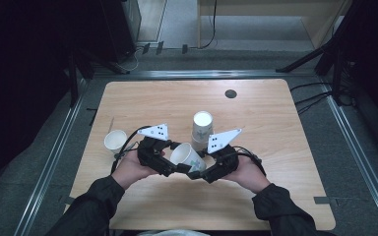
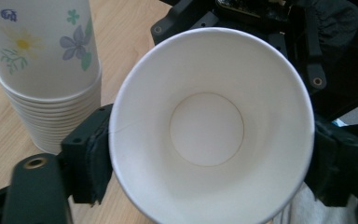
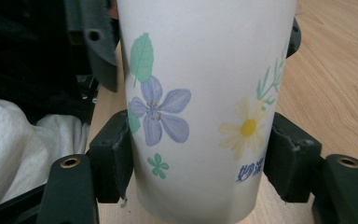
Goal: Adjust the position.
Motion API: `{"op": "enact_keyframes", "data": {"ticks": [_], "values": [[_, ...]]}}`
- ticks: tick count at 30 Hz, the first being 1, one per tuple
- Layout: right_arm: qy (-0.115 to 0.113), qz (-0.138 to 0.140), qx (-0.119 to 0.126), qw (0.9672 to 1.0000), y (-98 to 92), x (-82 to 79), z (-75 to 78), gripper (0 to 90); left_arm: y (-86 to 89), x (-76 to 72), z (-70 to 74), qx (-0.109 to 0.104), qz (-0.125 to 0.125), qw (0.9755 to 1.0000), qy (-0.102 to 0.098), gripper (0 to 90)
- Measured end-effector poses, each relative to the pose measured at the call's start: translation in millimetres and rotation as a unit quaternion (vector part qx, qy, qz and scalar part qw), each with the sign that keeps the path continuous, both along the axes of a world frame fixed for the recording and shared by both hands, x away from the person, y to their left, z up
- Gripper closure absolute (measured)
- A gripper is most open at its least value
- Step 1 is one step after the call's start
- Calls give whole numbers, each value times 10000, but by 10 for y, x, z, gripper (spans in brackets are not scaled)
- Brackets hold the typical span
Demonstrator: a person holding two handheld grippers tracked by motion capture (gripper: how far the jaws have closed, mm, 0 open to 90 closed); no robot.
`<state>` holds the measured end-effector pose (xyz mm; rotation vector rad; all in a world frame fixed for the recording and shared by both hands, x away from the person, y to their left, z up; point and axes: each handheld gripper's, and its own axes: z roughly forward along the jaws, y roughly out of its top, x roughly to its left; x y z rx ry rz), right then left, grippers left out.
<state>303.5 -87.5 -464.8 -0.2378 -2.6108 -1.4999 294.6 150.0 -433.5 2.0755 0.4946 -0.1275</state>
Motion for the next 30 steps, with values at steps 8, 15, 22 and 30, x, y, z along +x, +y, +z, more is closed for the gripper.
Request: {"op": "enact_keyframes", "data": {"ticks": [8, 15, 22, 30], "values": [[-24, -12, -40, 10000, 6, -2, -5, 335, -6, -8, -3, 61, 2, 10000, -40, 213], [-11, -3, -56, 10000, 13, -9, -4, 335, -6, -23, 10, 96, -7, 9999, -104, 226], [42, -8, -46, 10000, 23, -9, -14, 304, -11, -35, 15, 93, -30, 9998, -162, 227], [-2, -52, -172, 9998, 50, -23, -36, 277, 3, -48, 31, 77, -15, 9997, -239, 227]]}}
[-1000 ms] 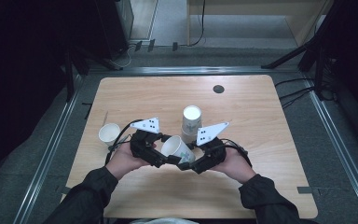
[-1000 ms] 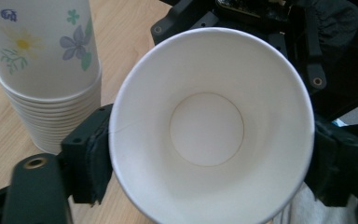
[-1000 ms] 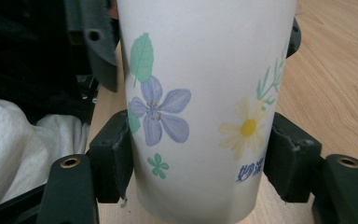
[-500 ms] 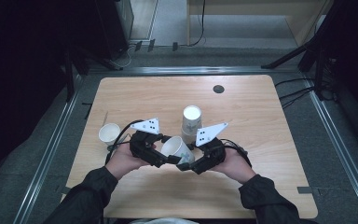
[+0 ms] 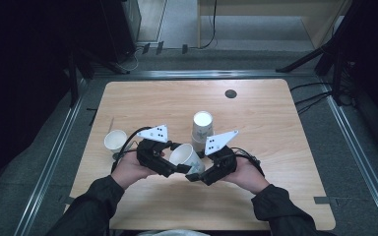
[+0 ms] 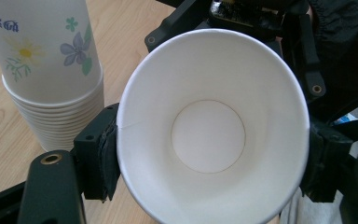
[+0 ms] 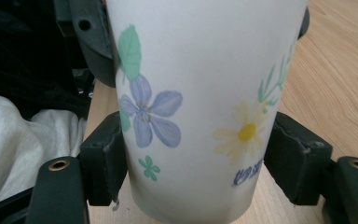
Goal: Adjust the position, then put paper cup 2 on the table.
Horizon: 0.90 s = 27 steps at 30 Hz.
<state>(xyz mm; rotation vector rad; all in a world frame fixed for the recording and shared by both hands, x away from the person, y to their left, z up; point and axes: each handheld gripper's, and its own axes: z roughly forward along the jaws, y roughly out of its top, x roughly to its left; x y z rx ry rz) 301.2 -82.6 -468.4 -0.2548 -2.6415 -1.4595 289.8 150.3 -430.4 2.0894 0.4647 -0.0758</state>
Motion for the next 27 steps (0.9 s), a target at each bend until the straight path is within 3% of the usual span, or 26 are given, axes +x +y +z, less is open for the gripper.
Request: {"op": "enact_keyframes", "data": {"ticks": [14, 23, 27], "values": [[-182, -182, -291, 9992, 38, -17, -80, 233, 87, 24, 33, -51, 130, 9999, -72, 228], [-229, -162, -332, 9991, 17, -32, -87, 222, 166, 48, 56, 22, 228, 9996, -162, 227], [-225, -298, -413, 9984, 4, -5, -97, 222, 183, 51, 61, 79, 255, 9994, -201, 227]]}}
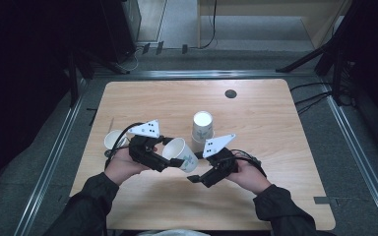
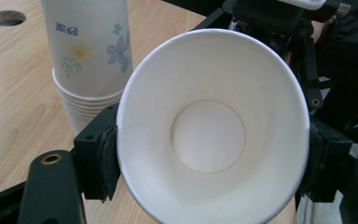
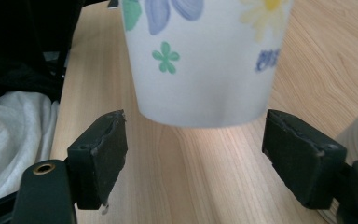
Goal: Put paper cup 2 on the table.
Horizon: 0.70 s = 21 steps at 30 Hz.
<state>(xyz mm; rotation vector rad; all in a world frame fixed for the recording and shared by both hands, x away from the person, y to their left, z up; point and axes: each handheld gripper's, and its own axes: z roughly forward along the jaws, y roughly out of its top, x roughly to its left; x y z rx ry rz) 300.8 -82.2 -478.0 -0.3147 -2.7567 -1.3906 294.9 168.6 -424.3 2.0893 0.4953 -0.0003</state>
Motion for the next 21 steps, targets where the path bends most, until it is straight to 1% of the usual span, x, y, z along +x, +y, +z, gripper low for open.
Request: {"op": "enact_keyframes", "data": {"ticks": [2, 4, 5, 11, 13, 14, 15, 17, 18, 19, 21], "values": [[46, -51, -40, 10000, -8, 4, -1, 222, -1, -2, 0, 26, 1, 10000, -18, 227], [44, -103, -62, 9999, -17, 11, -3, 222, -3, -4, 3, 47, -26, 10000, -30, 228], [14, -113, -49, 9999, -22, 17, 0, 222, -3, -6, 4, 63, -24, 10000, -48, 227], [7, -191, -22, 9998, -63, 32, 18, 222, 17, -8, 1, 189, 7, 9998, -107, 228], [-10, -221, -5, 9998, -81, 38, 25, 223, 33, -3, 0, 226, 0, 9997, -93, 228], [-14, -230, -3, 9997, -91, 41, 28, 222, 47, -3, -1, 259, 30, 9996, -126, 228], [-2, -240, 0, 9997, -103, 44, 34, 222, 60, 0, -2, 278, 18, 9996, -102, 228], [-23, -276, 13, 9996, -126, 55, 44, 222, 84, -5, -6, 312, 49, 9994, -112, 228], [-37, -281, 10, 9996, -136, 62, 49, 222, 101, -7, -7, 344, 63, 9994, -82, 228], [-67, -281, 25, 9996, -150, 76, 57, 222, 115, -13, -10, 367, 88, 9992, -102, 228], [-43, -313, 31, 9995, -171, 94, 71, 222, 144, -21, -12, 420, 105, 9990, -103, 228]]}}
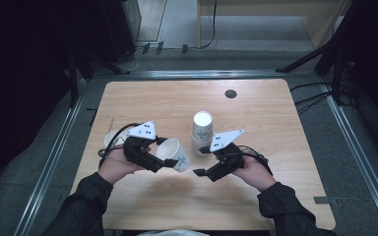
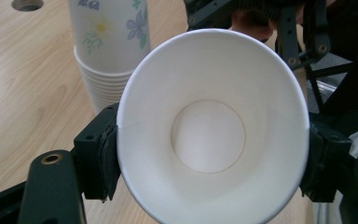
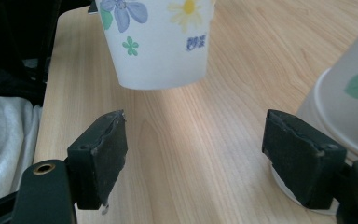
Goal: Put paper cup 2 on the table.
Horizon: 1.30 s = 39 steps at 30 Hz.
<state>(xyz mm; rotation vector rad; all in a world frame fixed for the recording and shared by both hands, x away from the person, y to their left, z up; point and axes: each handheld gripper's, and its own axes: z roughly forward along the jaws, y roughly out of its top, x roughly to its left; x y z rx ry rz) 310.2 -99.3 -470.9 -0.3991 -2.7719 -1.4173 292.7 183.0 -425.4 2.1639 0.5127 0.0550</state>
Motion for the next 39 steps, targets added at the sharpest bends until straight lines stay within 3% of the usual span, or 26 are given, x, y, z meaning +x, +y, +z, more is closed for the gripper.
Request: {"op": "enact_keyframes", "data": {"ticks": [19, 25, 39], "values": [[-129, 21, -9, 9999, -87, 105, 91, 234, 221, -104, -43, 431, 258, 9987, -104, 228], [-185, -18, 59, 9998, -107, 141, 139, 234, 362, -166, -62, 554, 452, 9974, -131, 228], [-170, 71, 32, 9998, -43, 161, 147, 234, 596, -209, -99, 902, 573, 9943, -59, 227]]}}
